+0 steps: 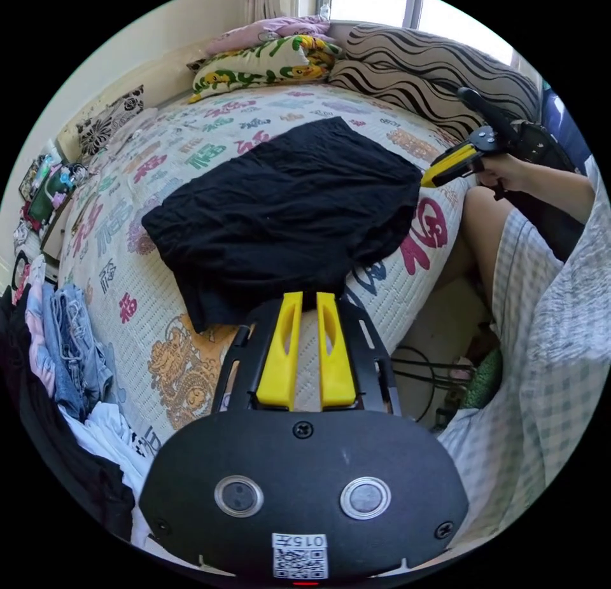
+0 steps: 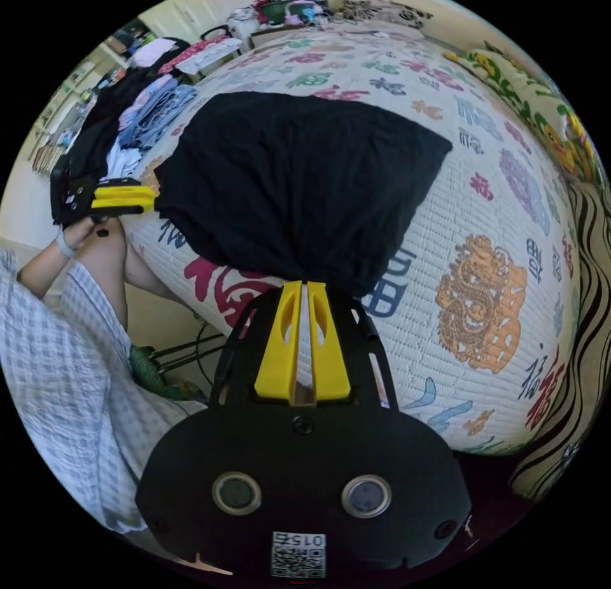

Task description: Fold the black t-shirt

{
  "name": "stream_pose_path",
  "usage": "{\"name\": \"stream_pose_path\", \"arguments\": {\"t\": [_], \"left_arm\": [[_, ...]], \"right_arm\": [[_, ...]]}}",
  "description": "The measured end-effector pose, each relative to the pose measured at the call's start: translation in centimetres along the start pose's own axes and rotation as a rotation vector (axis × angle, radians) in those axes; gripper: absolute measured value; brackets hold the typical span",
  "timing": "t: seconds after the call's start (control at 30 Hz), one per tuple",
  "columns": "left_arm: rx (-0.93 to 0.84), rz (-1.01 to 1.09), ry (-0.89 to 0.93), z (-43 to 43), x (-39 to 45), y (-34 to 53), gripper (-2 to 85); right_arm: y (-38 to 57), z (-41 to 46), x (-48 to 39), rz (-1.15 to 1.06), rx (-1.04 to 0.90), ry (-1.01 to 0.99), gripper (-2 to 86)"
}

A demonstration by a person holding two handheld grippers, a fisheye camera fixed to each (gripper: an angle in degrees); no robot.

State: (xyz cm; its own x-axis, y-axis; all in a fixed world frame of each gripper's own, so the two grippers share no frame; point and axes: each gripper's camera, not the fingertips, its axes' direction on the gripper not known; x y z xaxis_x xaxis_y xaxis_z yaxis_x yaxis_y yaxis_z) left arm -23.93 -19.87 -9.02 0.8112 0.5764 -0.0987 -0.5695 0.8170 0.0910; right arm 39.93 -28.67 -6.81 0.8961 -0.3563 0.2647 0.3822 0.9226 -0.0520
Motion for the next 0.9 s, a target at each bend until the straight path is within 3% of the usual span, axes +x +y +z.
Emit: {"name": "stream_pose_path", "arguments": {"t": [0.2,0.4,0.43,0.57,0.7,0.9], "left_arm": [[0.173,-0.116,0.016,-3.1,-2.5,0.6,6.1],[-0.003,-0.135,0.067,2.5,-4.1,0.6,4.3],[-0.072,-0.146,0.061,3.6,-4.4,1.2,3.9],[-0.055,-0.165,0.096,2.9,-6.1,2.5,4.2],[0.206,-0.376,0.09,-1.7,-13.8,3.6,6.9],[0.292,-0.691,0.066,-0.8,-26.6,4.8,8.6]], "right_arm": [[-0.5,-1.9,0.2,0.006,0.184,-0.092,0.2],[-1.9,3.9,-0.1,-0.021,-0.02,-0.06,-0.9],[-1.6,4.2,0.3,-0.016,0.007,-0.077,-0.9],[-2.1,3.6,2.0,0.034,0.025,-0.15,-0.6],[-4.3,0.1,7.1,0.169,0.202,-0.202,2.9],[-9.7,0.4,15.8,0.486,0.309,-0.301,8.1]]}}
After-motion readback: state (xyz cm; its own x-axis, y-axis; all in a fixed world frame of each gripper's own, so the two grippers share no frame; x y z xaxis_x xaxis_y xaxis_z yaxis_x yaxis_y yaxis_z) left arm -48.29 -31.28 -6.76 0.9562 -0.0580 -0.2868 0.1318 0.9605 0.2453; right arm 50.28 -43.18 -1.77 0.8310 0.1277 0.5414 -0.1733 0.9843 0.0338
